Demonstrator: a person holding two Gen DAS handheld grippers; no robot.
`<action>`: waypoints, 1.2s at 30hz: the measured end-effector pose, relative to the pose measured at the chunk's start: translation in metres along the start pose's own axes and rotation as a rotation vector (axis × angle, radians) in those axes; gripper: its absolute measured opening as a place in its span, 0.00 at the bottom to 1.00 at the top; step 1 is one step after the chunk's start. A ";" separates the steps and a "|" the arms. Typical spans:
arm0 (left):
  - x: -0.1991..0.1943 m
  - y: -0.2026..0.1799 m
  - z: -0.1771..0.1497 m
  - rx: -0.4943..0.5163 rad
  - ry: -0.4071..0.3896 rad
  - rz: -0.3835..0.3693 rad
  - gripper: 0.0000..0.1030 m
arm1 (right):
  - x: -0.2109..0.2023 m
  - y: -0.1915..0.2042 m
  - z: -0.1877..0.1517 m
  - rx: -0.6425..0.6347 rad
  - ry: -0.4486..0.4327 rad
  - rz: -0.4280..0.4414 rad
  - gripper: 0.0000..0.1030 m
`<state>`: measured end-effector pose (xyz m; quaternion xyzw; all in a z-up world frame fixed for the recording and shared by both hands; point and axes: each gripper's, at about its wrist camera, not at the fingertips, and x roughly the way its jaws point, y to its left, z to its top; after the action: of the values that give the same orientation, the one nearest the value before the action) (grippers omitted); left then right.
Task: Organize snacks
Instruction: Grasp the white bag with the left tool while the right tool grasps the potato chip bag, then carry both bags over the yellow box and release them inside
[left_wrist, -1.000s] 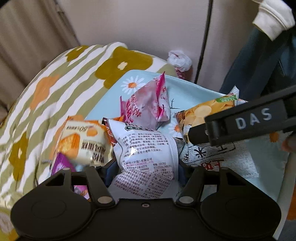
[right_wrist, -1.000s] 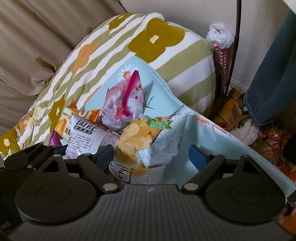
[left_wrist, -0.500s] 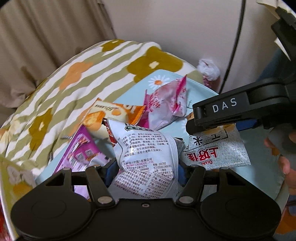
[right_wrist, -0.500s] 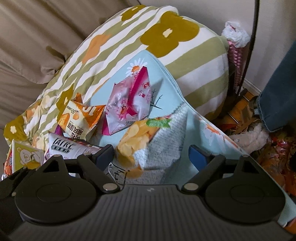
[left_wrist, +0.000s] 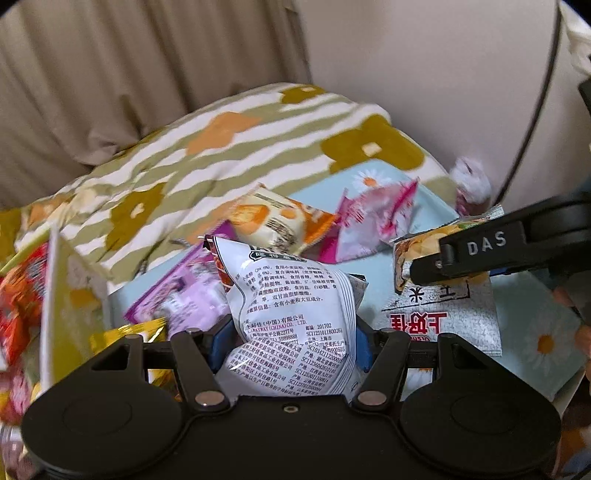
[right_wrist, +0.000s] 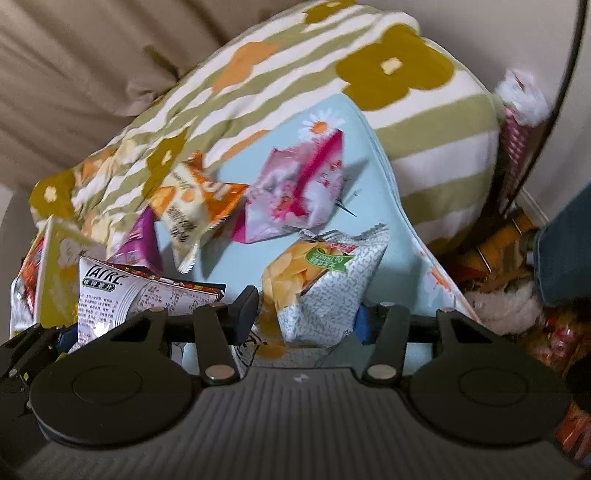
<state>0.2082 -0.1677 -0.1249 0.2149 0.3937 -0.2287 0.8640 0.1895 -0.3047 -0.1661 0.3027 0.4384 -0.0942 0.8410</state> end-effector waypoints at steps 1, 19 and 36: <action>-0.006 0.002 0.000 -0.021 -0.010 0.011 0.65 | -0.004 0.003 0.001 -0.019 -0.006 0.007 0.63; -0.133 0.119 -0.012 -0.353 -0.189 0.282 0.65 | -0.080 0.132 0.021 -0.285 -0.105 0.314 0.62; -0.118 0.284 -0.060 -0.491 -0.124 0.279 0.67 | -0.035 0.299 -0.021 -0.370 -0.071 0.383 0.62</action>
<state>0.2643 0.1198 -0.0145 0.0370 0.3504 -0.0180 0.9357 0.2815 -0.0574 -0.0201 0.2175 0.3531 0.1377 0.8995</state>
